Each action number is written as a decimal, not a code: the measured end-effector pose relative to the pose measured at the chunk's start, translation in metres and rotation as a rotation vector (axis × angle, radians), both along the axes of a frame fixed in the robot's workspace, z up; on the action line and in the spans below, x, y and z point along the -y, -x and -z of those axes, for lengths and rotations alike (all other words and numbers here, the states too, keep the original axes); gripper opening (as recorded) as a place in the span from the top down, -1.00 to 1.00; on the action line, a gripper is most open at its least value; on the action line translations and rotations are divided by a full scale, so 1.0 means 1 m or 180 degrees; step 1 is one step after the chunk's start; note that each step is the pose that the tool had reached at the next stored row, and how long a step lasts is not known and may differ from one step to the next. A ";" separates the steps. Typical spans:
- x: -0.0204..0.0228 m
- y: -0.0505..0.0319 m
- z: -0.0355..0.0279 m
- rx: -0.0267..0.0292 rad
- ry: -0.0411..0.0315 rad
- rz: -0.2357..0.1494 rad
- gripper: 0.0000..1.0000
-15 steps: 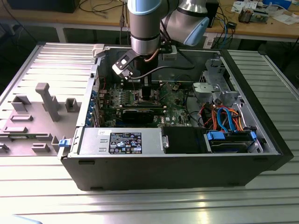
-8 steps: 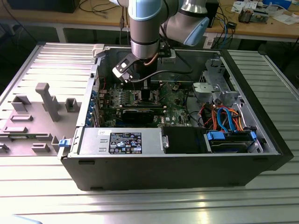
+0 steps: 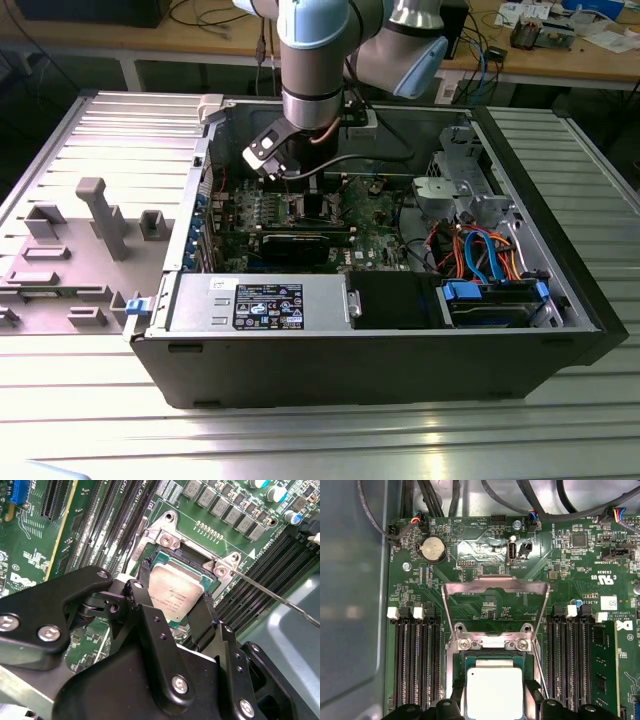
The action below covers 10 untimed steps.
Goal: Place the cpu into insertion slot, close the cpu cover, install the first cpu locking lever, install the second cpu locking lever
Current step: 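Place the cpu into insertion slot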
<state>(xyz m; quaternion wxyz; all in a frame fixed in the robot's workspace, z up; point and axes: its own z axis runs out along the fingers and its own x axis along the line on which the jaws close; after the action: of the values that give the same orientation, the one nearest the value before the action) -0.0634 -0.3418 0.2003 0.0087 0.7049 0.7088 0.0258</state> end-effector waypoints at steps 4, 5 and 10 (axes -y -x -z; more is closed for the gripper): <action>0.0001 -0.0004 0.0024 0.0000 0.0001 0.0023 -0.09; 0.0001 -0.0004 0.0031 -0.0001 0.0002 0.0023 -0.09; 0.0001 -0.0004 0.0057 0.0000 0.0001 0.0023 -0.09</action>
<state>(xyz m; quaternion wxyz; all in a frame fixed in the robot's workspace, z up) -0.0629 -0.3419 0.1946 0.0088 0.7075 0.7062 0.0257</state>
